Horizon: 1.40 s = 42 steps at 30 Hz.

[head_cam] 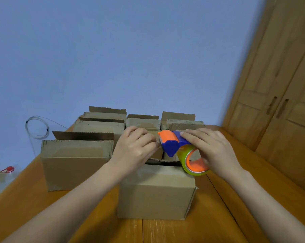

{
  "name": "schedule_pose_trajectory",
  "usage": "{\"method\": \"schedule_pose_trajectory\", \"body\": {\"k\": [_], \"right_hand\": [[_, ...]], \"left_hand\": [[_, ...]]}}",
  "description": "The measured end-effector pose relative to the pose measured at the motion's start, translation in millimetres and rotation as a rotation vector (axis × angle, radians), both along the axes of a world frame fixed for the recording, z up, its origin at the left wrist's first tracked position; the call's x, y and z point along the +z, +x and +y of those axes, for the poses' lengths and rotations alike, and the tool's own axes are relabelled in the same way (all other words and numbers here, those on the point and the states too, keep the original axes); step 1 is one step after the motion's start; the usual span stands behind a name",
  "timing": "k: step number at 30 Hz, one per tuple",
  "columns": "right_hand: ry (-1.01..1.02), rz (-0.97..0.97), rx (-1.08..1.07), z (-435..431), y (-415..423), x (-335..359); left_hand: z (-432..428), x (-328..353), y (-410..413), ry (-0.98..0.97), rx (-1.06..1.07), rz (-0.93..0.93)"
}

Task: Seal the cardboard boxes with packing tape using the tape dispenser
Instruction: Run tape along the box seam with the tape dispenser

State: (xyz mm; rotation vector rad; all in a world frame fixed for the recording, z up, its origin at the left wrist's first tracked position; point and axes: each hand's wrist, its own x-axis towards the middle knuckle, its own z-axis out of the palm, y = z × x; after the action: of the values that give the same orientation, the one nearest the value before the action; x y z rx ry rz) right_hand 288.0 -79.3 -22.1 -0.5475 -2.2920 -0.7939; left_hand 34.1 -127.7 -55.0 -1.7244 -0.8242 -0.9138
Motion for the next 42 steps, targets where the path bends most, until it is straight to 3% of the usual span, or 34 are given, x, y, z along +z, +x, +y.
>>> {"method": "schedule_pose_trajectory", "body": {"k": [15,21,42], "right_hand": [[-0.02,-0.027,-0.002,5.4,20.6,-6.9],[-0.008,-0.021,-0.17,17.8,65.1,-7.8],[0.065,0.043,-0.147,18.4,66.3,-6.7]], "left_hand": [[-5.6,2.0,-20.4,-0.009,-0.024,0.133],[-19.8,-10.8,-61.5,-0.062,0.022,0.109],[-21.3,1.1,-51.5,0.035,0.048,0.032]]}}
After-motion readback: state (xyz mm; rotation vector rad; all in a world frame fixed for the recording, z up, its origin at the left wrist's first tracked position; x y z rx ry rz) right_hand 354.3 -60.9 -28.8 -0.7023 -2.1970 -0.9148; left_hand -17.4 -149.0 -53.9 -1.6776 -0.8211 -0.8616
